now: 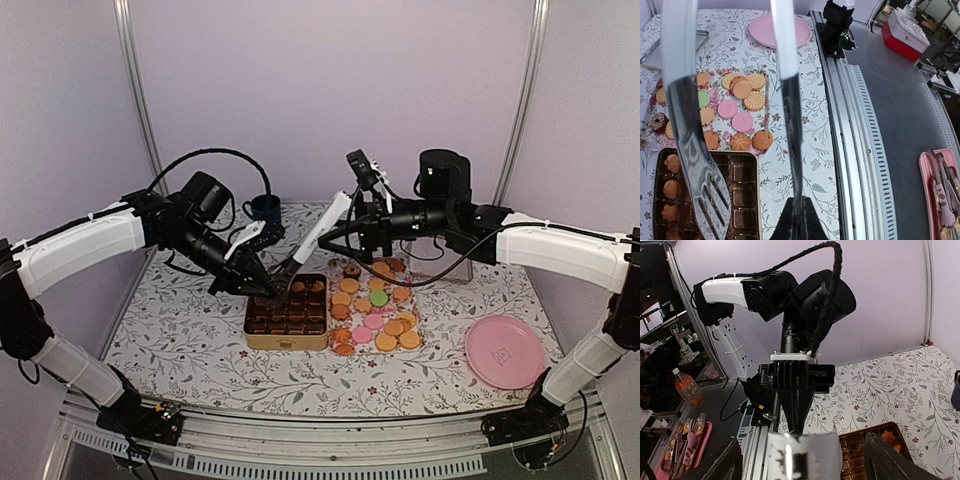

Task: Pack the cookies
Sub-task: Pass from the left arm to the right

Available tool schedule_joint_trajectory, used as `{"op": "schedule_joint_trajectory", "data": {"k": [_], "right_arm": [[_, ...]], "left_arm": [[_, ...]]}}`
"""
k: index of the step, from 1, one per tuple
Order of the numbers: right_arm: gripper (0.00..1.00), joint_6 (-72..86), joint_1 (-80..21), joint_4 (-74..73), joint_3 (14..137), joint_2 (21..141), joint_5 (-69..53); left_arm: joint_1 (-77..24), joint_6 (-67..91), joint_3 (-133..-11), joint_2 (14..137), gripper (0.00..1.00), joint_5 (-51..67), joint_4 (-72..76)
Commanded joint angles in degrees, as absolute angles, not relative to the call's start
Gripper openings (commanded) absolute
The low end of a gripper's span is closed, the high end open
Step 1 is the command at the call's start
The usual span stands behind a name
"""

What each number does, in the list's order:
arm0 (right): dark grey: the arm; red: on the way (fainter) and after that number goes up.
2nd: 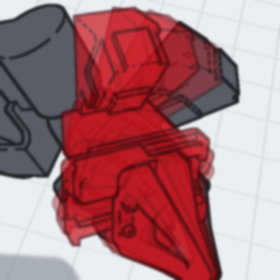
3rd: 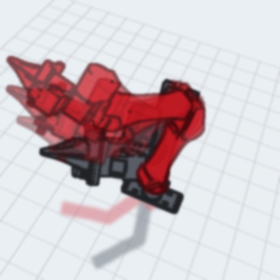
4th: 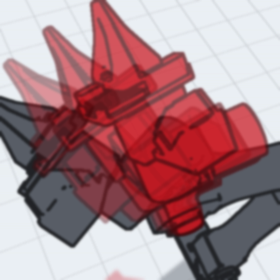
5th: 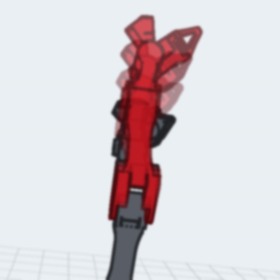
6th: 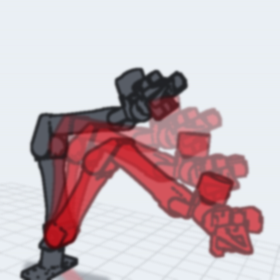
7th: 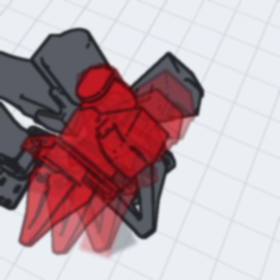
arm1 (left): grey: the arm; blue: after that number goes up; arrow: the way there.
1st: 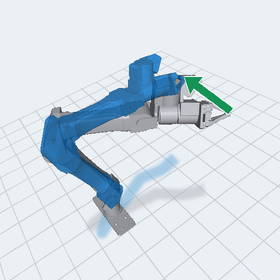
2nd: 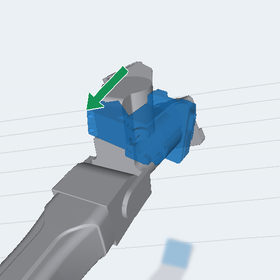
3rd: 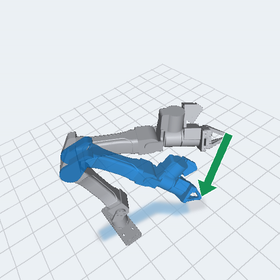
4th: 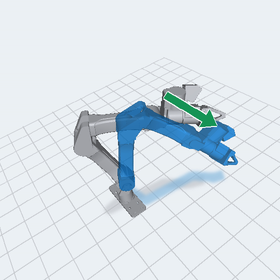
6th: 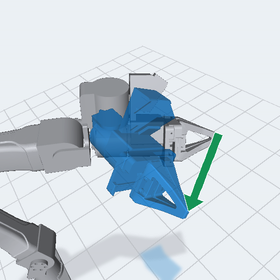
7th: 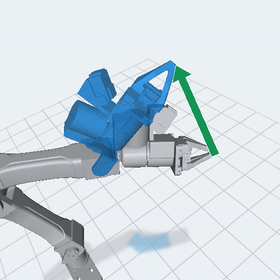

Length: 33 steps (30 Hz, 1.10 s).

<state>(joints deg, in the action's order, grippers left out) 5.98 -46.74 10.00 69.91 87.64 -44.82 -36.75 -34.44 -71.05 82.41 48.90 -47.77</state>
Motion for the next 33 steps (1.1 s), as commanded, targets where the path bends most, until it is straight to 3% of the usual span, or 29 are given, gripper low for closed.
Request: {"op": "schedule_joint_trajectory", "data": {"k": [1,22,33], "right_arm": [[0.83,3.87,-46.48,3.59,74.59,89.43,-47.22],[0.54,5.42,-47.73,4.69,76.94,94.26,-44.54],[0.58,7.18,-49.67,9.69,74.99,95.76,-42.62]], "left_arm": [[-37.57,-35.48,-70.84,82.35,0.0,48.12,-47.32],[-37.72,-33.02,-70.77,83.63,0.0,44.03,-43.24],[-37.79,-31.93,-70.94,84.65,0.0,42.46,-42.1]]}}
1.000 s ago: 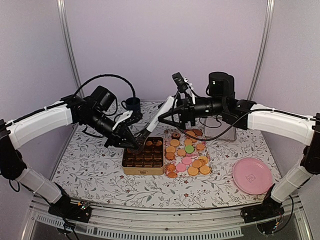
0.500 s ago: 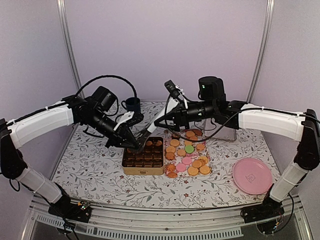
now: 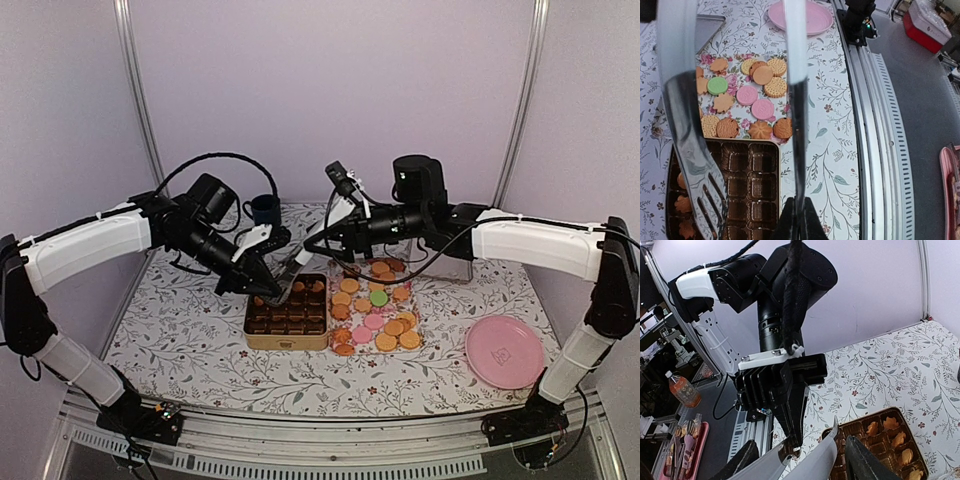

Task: Pack the cookies
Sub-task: Pass from the left arm to the right, then pass from the right arm to the left

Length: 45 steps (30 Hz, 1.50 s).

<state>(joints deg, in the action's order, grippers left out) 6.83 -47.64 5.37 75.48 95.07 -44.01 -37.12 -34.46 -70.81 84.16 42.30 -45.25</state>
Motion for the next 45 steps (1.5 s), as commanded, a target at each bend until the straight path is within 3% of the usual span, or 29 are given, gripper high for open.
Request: {"op": "schedule_joint_trajectory", "data": {"k": [1,14,17,21,24,27,31,45], "right_arm": [[0.58,7.52,-49.7,10.66,74.36,95.45,-42.43],[0.41,6.35,-49.32,9.35,71.47,91.59,-36.48],[0.38,6.65,-48.44,9.24,69.64,89.48,-33.03],[0.38,7.2,-47.27,9.15,64.87,85.87,-29.31],[0.38,7.22,-46.77,8.57,62.18,83.41,-26.91],[0.38,7.16,-46.29,5.85,60.44,81.23,-24.08],[0.38,6.28,-46.11,-0.54,59.22,78.75,-17.69],[0.39,10.19,-46.07,-9.83,53.57,73.83,-3.01]], "left_arm": [[-37.79,-31.98,-70.93,84.64,0.0,42.31,-42.1],[-37.72,-28.83,-71.33,83.44,0.02,37.49,-39.47],[-37.51,-28.97,-71.79,83.32,0.17,35.52,-39.86],[-36.19,-28.52,-71.66,83.6,0.52,35.52,-41.13],[-34.63,-28.23,-71.16,83.19,0.66,35.94,-41.46],[-32.68,-27.99,-70.86,82.32,0.73,36.17,-41.73],[-29.72,-27.83,-70.28,81.17,0.78,36.22,-42.13],[-25.51,-27.44,-67.53,79.76,0.78,38.15,-41.18]]}}
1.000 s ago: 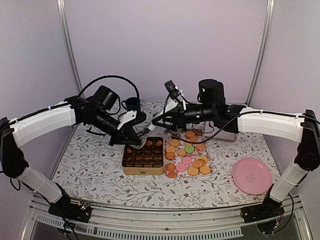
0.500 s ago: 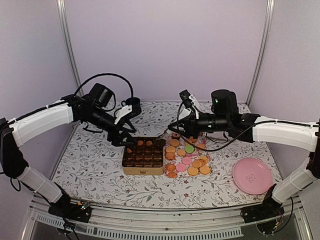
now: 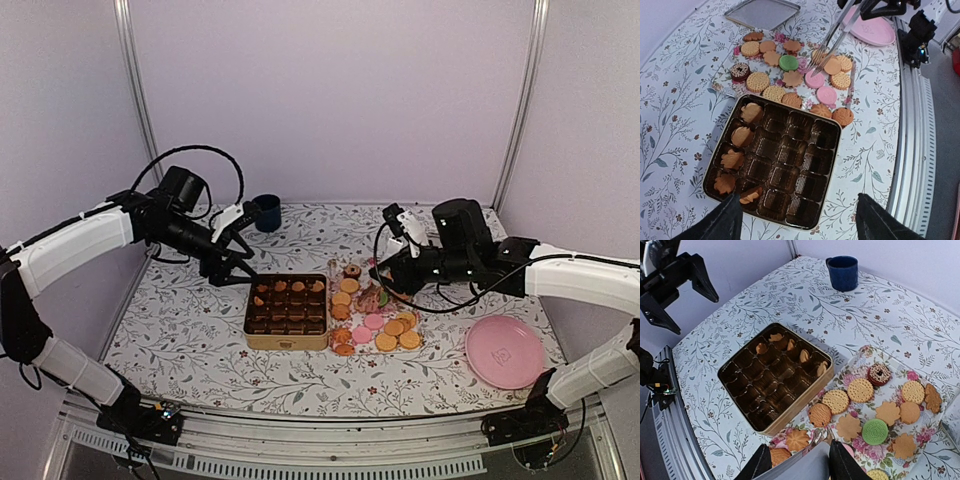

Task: Pack the cookies
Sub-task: Pass from the right arm to the left

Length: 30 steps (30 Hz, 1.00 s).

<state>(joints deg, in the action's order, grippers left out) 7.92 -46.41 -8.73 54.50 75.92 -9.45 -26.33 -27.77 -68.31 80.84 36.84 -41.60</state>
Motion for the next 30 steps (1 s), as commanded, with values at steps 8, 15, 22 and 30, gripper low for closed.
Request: {"op": "schedule_joint_trajectory", "data": {"k": [8,15,22,30], "right_arm": [[0.42,19.59,-47.48,-10.85,53.06,75.2,3.76],[0.41,29.81,-52.55,-16.56,58.3,81.09,17.77],[0.43,38.05,-57.32,-20.03,63.5,85.68,28.85],[0.43,46.25,-61.1,-19.57,65.1,88.89,36.62]], "left_arm": [[-25.14,-27.72,-66.91,80.06,0.78,38.42,-40.96],[-25.02,-27.95,-66.88,80.13,0.78,38.23,-40.65],[-24.79,-28.38,-66.73,79.9,0.78,38.36,-40.65],[-24.37,-29.06,-66.11,79.36,0.78,38.16,-40.59]]}}
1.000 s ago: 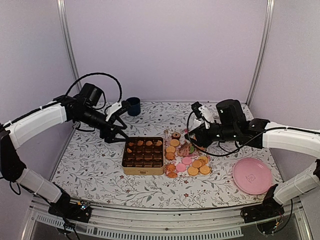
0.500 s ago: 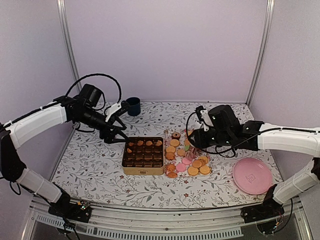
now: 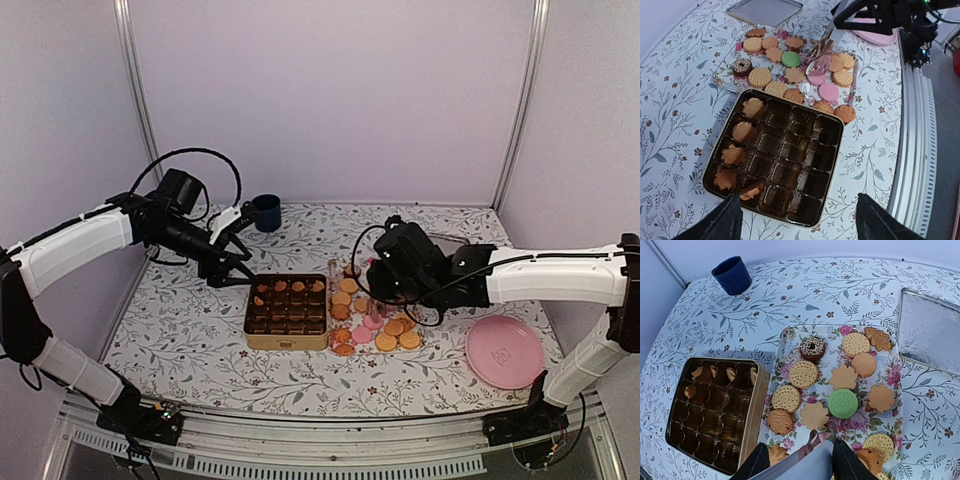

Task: Pack the cookies
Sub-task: Pass from the right arm to the left

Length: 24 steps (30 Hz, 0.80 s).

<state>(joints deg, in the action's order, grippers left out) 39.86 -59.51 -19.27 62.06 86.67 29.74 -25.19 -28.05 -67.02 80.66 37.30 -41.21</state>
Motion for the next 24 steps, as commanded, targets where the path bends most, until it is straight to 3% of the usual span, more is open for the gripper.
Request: {"op": "schedule_joint_trajectory", "data": {"k": [1,12,24], "right_arm": [[0.43,47.42,-61.55,-19.83,65.46,89.39,37.32],[0.51,56.94,-65.17,-28.64,73.08,96.42,45.59],[0.52,59.67,-66.38,-33.49,73.83,96.24,49.2]], "left_arm": [[-24.35,-29.16,-66.1,79.29,0.78,38.15,-40.6],[-23.85,-29.79,-65.66,79.11,0.78,38.69,-40.51],[-23.47,-30.06,-64.82,78.88,0.77,39.24,-40.15]]}}
